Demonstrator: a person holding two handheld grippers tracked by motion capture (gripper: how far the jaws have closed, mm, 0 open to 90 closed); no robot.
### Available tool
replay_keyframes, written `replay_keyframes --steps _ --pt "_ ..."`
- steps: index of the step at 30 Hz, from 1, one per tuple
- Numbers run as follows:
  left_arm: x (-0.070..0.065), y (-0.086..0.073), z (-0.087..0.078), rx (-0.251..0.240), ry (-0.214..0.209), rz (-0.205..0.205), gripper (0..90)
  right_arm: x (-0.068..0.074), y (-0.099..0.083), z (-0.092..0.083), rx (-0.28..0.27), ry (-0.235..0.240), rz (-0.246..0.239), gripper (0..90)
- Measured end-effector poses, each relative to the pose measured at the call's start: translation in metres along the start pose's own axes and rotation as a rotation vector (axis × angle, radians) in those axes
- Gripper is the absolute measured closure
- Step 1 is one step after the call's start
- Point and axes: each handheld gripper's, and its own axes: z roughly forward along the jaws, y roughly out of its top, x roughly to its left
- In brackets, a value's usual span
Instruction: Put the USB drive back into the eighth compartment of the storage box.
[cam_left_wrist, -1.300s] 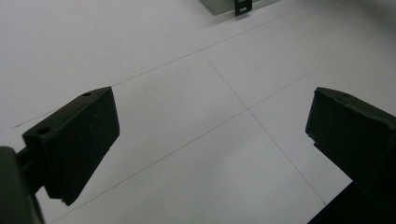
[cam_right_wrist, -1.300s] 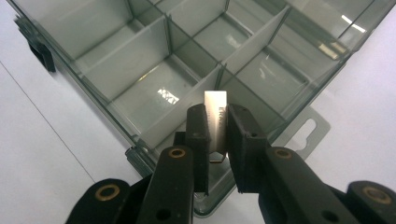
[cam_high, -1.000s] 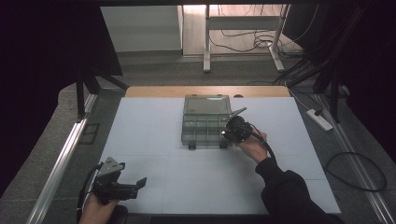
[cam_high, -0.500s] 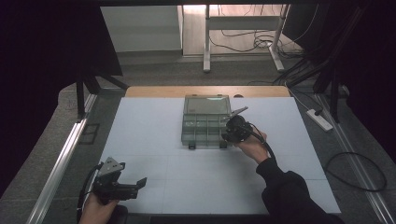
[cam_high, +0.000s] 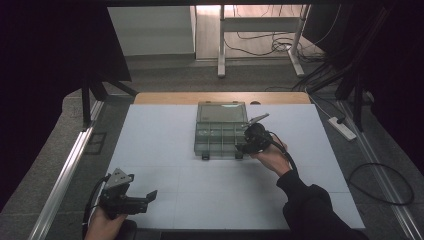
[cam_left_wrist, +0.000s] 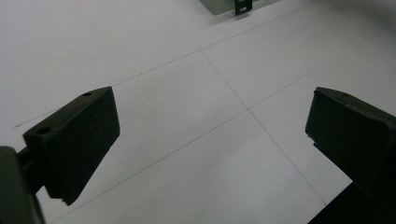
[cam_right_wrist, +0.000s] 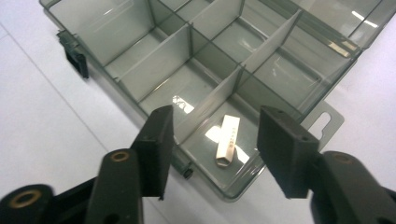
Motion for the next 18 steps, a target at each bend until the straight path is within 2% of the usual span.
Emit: replay_keyframes --steps 4,7,9,14,18 --pt "-0.0002 0.0 0.0002 -0.001 0.0 0.001 2.9 0.0042 -0.0004 -0.0032 0.004 -0.005 0.009 31.6" --pt "-0.0002 0.0001 0.0002 0.0 0.0 0.001 2.9 0.0054 -0.0007 -0.004 0.007 0.011 0.011 29.6" --pt "-0.0002 0.0001 0.0002 0.0 0.0 0.002 2.9 0.0065 -0.0013 -0.0034 0.03 0.034 0.022 25.1" --pt "-0.0002 0.0 0.0001 -0.001 0.0 0.002 2.9 0.0078 -0.0053 -0.0019 0.057 0.052 0.027 17.7" --pt "-0.0002 0.0001 0.0001 0.001 0.0 0.002 2.9 0.0075 -0.0084 -0.0035 0.054 0.067 0.04 14.0"
